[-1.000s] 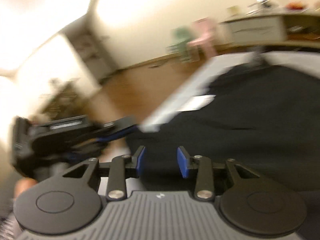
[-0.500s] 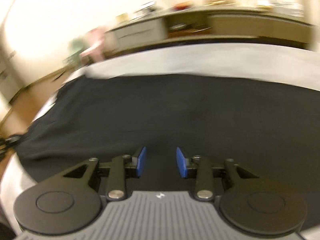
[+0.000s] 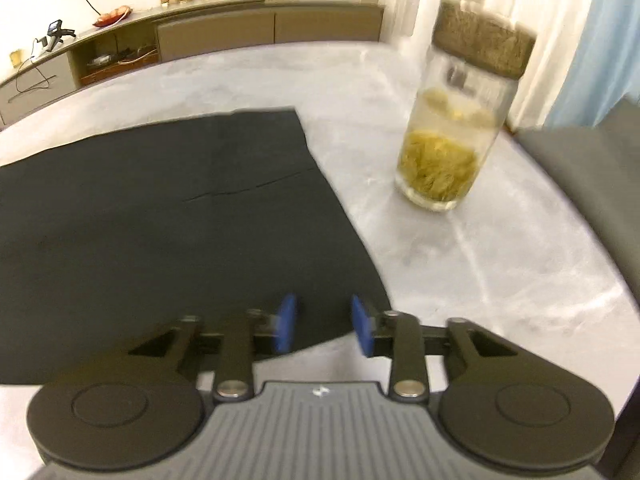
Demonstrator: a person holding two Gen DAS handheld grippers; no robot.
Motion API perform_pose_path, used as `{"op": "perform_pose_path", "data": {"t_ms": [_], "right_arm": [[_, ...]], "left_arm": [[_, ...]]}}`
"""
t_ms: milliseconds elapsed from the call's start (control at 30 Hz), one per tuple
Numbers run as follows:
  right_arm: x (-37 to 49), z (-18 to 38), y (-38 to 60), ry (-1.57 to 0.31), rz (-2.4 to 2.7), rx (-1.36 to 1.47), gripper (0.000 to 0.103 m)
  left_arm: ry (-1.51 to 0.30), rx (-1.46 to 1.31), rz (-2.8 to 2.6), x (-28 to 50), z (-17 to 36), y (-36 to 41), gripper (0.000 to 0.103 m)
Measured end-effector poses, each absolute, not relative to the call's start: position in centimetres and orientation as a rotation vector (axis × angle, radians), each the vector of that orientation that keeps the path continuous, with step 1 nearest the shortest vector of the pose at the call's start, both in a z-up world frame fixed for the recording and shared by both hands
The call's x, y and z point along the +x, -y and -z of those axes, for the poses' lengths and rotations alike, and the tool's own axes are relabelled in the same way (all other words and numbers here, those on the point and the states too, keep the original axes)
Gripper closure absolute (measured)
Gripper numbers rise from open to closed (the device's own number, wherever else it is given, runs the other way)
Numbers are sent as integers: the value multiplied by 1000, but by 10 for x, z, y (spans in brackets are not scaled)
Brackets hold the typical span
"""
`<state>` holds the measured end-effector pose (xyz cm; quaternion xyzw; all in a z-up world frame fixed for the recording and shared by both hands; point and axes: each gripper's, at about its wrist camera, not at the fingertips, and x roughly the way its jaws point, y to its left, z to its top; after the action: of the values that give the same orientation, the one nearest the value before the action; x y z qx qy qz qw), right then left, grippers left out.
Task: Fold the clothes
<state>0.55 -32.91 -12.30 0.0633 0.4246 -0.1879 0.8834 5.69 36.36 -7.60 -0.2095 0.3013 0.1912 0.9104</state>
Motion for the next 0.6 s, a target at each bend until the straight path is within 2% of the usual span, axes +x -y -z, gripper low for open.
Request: {"op": "perform_pose_path", "data": {"t_ms": [33,100,167,200,300,333,433,500,533,600], "right_arm": [[7,121,319,-858,347,116,74],[13,116,292,-819,215,89,75],[24,122,278,-856,147,73,73],[30,127,274,-892,127,67,73],[38,134,277,-929,200,38,61],[39,132,276,-927,246,7,66],[43,119,263,-901,315,-42,66],[52,98,227,-846,223,-35,66],[62,85,197,-811,144,-63,66],[83,60,129,-739,-31,-126,62]], "left_arm": [[-647,-419,-337,59,73,-350,91],[-738,-399,-260,66,72,-325,91],[-821,-409,-254,74,80,-313,91],[-823,-390,-279,75,85,-312,92],[-808,-342,-389,74,85,-315,89],[-799,-382,-411,76,80,-323,89],[-707,-590,-323,86,52,-348,83],[-655,-648,-260,105,29,-352,70],[-639,-694,-236,117,23,-356,57],[-619,-779,-184,136,23,-363,56]]}}
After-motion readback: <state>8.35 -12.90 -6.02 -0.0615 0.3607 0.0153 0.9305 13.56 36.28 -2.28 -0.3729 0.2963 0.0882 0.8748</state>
